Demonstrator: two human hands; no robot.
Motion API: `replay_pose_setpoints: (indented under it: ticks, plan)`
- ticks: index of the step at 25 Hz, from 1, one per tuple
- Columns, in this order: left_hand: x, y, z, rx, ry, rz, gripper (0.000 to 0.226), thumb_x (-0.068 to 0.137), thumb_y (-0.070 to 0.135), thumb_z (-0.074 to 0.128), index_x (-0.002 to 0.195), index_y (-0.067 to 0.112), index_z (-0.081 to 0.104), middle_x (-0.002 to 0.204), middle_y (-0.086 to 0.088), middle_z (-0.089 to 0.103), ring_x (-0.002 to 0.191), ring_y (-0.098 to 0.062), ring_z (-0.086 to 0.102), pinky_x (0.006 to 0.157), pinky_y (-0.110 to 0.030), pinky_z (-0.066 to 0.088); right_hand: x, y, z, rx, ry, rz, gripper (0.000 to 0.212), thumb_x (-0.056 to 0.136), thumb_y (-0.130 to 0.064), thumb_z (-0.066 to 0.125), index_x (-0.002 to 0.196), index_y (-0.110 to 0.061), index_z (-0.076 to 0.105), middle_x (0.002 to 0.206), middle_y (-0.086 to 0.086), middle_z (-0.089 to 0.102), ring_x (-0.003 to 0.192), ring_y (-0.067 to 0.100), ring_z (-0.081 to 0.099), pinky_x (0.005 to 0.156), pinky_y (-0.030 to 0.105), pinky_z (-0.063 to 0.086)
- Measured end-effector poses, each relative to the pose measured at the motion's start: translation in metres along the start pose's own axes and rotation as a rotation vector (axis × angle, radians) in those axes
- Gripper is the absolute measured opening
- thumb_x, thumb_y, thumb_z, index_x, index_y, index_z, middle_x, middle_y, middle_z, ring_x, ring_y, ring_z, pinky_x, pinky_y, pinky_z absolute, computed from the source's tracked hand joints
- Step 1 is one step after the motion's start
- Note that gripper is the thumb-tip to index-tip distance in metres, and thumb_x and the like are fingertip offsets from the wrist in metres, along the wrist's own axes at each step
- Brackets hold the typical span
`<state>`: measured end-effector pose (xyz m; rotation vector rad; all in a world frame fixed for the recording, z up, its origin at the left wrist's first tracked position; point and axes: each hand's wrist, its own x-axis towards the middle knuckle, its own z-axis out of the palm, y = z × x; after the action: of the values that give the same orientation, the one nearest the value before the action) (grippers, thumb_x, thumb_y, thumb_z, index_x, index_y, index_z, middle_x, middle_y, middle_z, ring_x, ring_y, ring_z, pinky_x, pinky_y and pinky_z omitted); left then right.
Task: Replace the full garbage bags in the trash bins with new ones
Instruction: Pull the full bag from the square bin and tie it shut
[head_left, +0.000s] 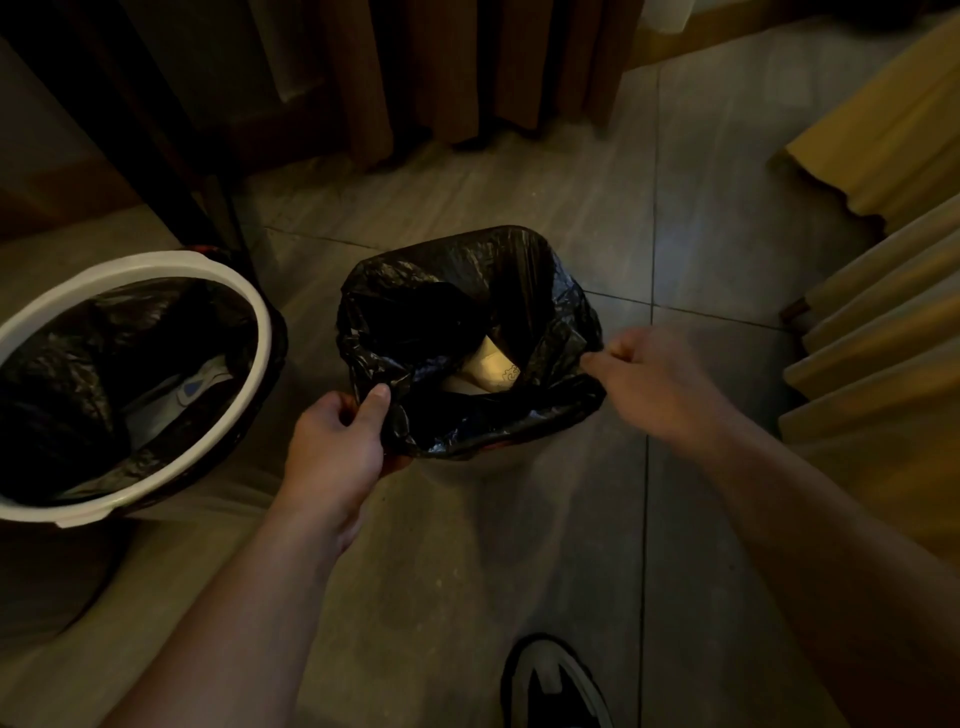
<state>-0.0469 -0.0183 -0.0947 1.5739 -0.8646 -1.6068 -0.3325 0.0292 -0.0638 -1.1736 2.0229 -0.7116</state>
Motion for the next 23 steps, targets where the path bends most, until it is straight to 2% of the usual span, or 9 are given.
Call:
replay_pose_setpoints:
  ticks: [2, 4, 6, 8, 10, 14, 17, 20, 23]
  plan:
    - [0.001, 0.002, -0.001, 0.004, -0.013, -0.001, 0.018, 0.103, 0.035, 0.063, 0.113, 0.021, 0.068, 0.089, 0.007, 0.080, 0.078, -0.013, 0.079, 0.056, -0.027, 0.060, 0.003, -0.005, 0.003, 0.068, 0.016, 0.040, 0.032, 0.098, -0.030, 0.068, 0.068, -0.019, 0.068, 0.049, -0.010, 0.058, 0.048, 0.003, 0.057, 0.050, 0.022, 0.043]
    - [0.001, 0.004, -0.003, 0.031, -0.007, 0.003, 0.018, 0.103, 0.036, 0.065, 0.109, 0.021, 0.069, 0.088, 0.008, 0.080, 0.077, -0.012, 0.079, 0.057, -0.026, 0.060, 0.008, -0.007, -0.001, 0.180, 0.049, 0.096, 0.025, 0.094, -0.030, 0.070, 0.073, -0.018, 0.074, 0.059, -0.014, 0.067, 0.066, 0.001, 0.065, 0.060, 0.028, 0.042]
    - [0.001, 0.003, -0.006, 0.132, 0.041, 0.023, 0.020, 0.101, 0.043, 0.064, 0.104, 0.024, 0.070, 0.087, 0.006, 0.079, 0.076, -0.012, 0.078, 0.058, -0.026, 0.060, 0.013, -0.005, -0.006, 0.267, 0.119, 0.125, 0.023, 0.087, -0.031, 0.072, 0.067, -0.020, 0.076, 0.062, -0.014, 0.070, 0.077, 0.011, 0.067, 0.065, 0.031, 0.043]
    - [0.002, 0.001, -0.011, 0.254, 0.106, 0.066, 0.022, 0.101, 0.050, 0.062, 0.100, 0.029, 0.069, 0.088, 0.001, 0.078, 0.078, -0.015, 0.077, 0.058, -0.028, 0.059, 0.015, -0.005, -0.008, 0.342, 0.155, 0.138, 0.017, 0.080, -0.034, 0.073, 0.064, -0.029, 0.077, 0.060, -0.012, 0.070, 0.074, 0.012, 0.066, 0.067, 0.033, 0.045]
    - [0.001, 0.000, -0.014, 0.272, 0.130, 0.090, 0.021, 0.101, 0.050, 0.061, 0.096, 0.031, 0.069, 0.088, 0.001, 0.077, 0.079, -0.017, 0.076, 0.060, -0.030, 0.058, 0.018, -0.006, -0.005, 0.373, 0.168, 0.121, 0.015, 0.075, -0.038, 0.073, 0.064, -0.030, 0.077, 0.059, -0.009, 0.068, 0.064, 0.007, 0.063, 0.064, 0.034, 0.045]
    - [0.000, 0.005, -0.017, 0.152, 0.111, 0.030, 0.012, 0.100, 0.031, 0.067, 0.096, 0.019, 0.068, 0.084, -0.004, 0.078, 0.073, -0.016, 0.077, 0.065, -0.032, 0.061, 0.022, -0.006, -0.004, 0.439, 0.135, 0.108, 0.026, 0.082, -0.037, 0.073, 0.061, -0.023, 0.076, 0.064, 0.001, 0.067, 0.055, 0.011, 0.060, 0.051, 0.033, 0.047]
    - [-0.002, 0.014, -0.016, 0.056, 0.076, 0.002, 0.006, 0.096, 0.010, 0.068, 0.097, 0.012, 0.063, 0.080, -0.008, 0.071, 0.061, -0.012, 0.071, 0.057, -0.027, 0.057, 0.021, -0.008, -0.010, 0.466, 0.092, 0.111, 0.026, 0.093, -0.030, 0.071, 0.070, -0.017, 0.075, 0.069, 0.001, 0.070, 0.059, 0.011, 0.066, 0.045, 0.029, 0.045]
    - [-0.005, 0.025, -0.012, -0.199, 0.053, -0.124, 0.016, 0.091, -0.002, 0.068, 0.097, 0.012, 0.062, 0.072, -0.006, 0.068, 0.055, -0.010, 0.068, 0.051, -0.024, 0.055, 0.019, -0.017, -0.008, 0.764, -0.073, 0.145, 0.014, 0.098, -0.022, 0.066, 0.094, -0.009, 0.069, 0.079, 0.005, 0.070, 0.068, 0.016, 0.071, 0.050, 0.028, 0.052]
    - [-0.002, 0.033, -0.016, -0.486, -0.010, -0.309, 0.010, 0.088, -0.003, 0.067, 0.092, 0.007, 0.067, 0.064, -0.003, 0.066, 0.051, -0.006, 0.064, 0.045, -0.018, 0.052, 0.024, -0.023, -0.003, 1.058, -0.156, 0.197, 0.011, 0.098, -0.021, 0.065, 0.095, -0.011, 0.066, 0.083, 0.004, 0.073, 0.075, 0.015, 0.074, 0.060, 0.027, 0.058]
